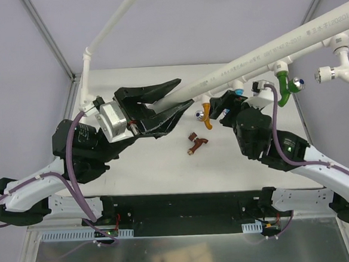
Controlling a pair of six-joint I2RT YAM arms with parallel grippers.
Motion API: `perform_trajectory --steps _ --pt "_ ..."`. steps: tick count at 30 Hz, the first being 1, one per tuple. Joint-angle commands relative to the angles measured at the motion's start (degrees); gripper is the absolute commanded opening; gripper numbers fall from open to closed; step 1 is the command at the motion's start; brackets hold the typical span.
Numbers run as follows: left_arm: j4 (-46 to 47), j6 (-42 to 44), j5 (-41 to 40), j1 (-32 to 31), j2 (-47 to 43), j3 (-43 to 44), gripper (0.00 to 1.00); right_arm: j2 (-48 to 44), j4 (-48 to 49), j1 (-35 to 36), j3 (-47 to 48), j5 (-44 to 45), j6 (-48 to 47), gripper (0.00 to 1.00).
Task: Install the water faucets
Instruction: Adjust the adaptor at the center of the board.
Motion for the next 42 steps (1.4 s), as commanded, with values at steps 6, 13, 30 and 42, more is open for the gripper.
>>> perform_trajectory --steps 6,13,30,42 --pt "24.72 -7.0 -6.5 0.42 -6.61 2.93 0.0 3.53 10.62 -7.76 -3.75 10.7 4.65 0.82" --pt "24.1 -6.74 -5.97 0.42 -7.58 2.5 0.0 6.87 15.9 -14.97 -3.76 11.67 5.26 0.81" --pt "23.57 -6.47 -5.97 0.42 -10.39 0.74 0.0 17.95 42.43 -24.91 -6.65 10.97 -3.5 0.6" --pt "21.99 -5.77 -10.1 0.42 -17.77 -4.97 0.0 18.3 66.37 -25.88 -5.53 2.1 -37.35 0.0"
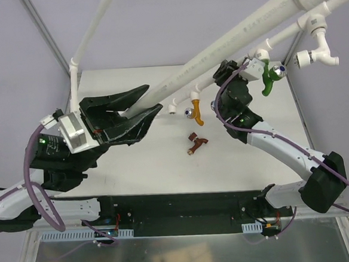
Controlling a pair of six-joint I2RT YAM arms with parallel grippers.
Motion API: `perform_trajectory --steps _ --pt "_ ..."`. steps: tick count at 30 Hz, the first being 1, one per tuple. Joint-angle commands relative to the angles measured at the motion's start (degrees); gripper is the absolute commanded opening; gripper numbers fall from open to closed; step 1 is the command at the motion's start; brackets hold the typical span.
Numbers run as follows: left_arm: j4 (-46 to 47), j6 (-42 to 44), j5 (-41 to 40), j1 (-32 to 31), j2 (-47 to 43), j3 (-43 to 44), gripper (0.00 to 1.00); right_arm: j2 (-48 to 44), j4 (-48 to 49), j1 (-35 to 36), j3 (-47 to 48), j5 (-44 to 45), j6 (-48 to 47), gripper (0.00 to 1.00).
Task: Install the water faucets
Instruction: Adjust the adaptor at the center of the board.
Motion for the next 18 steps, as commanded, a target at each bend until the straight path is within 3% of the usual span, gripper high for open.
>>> perform_trajectory --steps 1,12,18 --pt "21.75 -5.53 -8.61 0.16 -8.44 1.26 0.0 -2.29 7.54 -1.49 6.22 -1.6 -16.35 0.0" --pt "17.18 -4.82 -12.04 0.16 -13.54 -0.68 0.0 -5.81 -20.93 -1.4 22.83 -7.93 -18.29 0.0" --pt "14.02 -5.35 -13.27 0.07 -16.44 -2.61 0.0 -4.05 -30.87 -1.05 32.68 -12.24 -20.66 0.0"
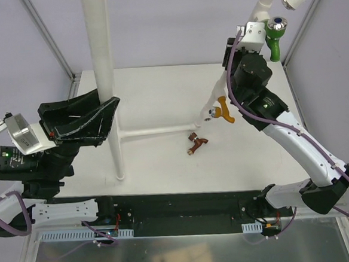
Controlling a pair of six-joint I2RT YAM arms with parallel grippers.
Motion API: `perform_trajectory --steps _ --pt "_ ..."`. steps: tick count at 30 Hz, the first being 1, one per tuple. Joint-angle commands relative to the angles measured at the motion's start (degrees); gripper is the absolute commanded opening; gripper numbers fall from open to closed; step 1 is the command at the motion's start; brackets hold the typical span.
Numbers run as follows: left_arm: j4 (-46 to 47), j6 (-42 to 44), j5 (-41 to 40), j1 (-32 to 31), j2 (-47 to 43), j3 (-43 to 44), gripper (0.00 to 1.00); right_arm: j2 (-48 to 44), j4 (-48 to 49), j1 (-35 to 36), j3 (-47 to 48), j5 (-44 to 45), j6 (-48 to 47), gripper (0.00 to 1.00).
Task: Install the water faucets
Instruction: Adjust the adaptor at the center of the board.
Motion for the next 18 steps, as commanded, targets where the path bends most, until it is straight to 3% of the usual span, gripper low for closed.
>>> perform_trajectory --steps 1,7,14,18 --pt "11.98 -1.88 -5.19 0.09 -6.67 0.77 0.0 -3.11 -4.65 -1.18 10.0 -3.94 0.11 0.0" --pt "5.83 -4.68 -6.16 0.18 -11.59 -4.85 0.0 -3.28 -5.28 -1.0 9.84 -5.96 -3.42 0.0" --pt "-0.76 -10.22 -6.33 0.18 -16.96 -14.07 0.0 -7.5 -3.17 -1.01 -1.58 -9.3 -1.84 0.02" --pt "-1.73 -11.63 -7.21 0.09 -18.89 -17.6 0.0 -9.26 -3.17 -1.09 -5.1 -10.88 0.44 0.38"
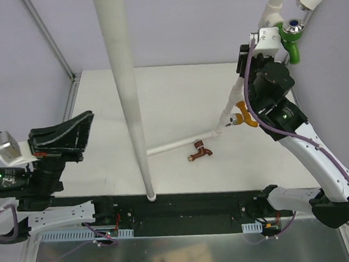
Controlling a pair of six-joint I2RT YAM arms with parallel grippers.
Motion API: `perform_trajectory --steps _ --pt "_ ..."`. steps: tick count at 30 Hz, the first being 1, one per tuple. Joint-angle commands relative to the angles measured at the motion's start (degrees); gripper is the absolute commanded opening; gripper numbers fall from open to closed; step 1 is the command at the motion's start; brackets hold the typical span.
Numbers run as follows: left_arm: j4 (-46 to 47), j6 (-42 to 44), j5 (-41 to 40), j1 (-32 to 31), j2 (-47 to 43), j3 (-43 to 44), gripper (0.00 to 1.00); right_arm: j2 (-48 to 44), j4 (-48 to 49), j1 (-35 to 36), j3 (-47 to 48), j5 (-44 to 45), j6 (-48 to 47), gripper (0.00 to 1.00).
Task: Install the water faucets
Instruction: Adjust the adaptor at the center of the board.
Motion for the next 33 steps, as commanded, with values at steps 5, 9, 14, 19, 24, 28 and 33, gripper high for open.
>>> perform_trajectory --steps 5,9,14,19,24,28,33 --pt "-3.86 -3.28 -2.47 0.09 -2.95 -4.21 0.14 -3.78 0.91 0.55 -4.72 -9.04 11.15 0.54" --pt "-5.79 -3.28 -4.31 0.09 -5.05 -4.74 0.25 -3.35 -1.53 0.63 -3.24 -11.25 12.03 0.6" --pt "-8.08 -4.08 -5.46 0.09 -6.03 -5.35 0.31 -3.25 -4.09 0.63 -1.21 -13.18 13.7 0.64" --pt "-9.84 -4.6 -6.51 0.09 -6.55 -5.7 0.34 -1.15 -9.71 1.95 3.44 -10.11 13.62 0.65" --pt "-10.89 -5.66 -6.51 0.09 -6.82 -6.32 0.34 3.33 -11.04 6.43 7.05 -1.51 5.37 0.65" --pt "-11.94 -6.36 -6.6 0.0 -7.08 -6.67 0.34 4.65 -9.47 9.42 6.01 2.89 -0.08 0.66" --pt "-13.09 -7.06 -6.95 0.09 -7.87 -7.37 0.37 4.31 -4.55 12.14 2.23 5.1 -6.77 0.66"
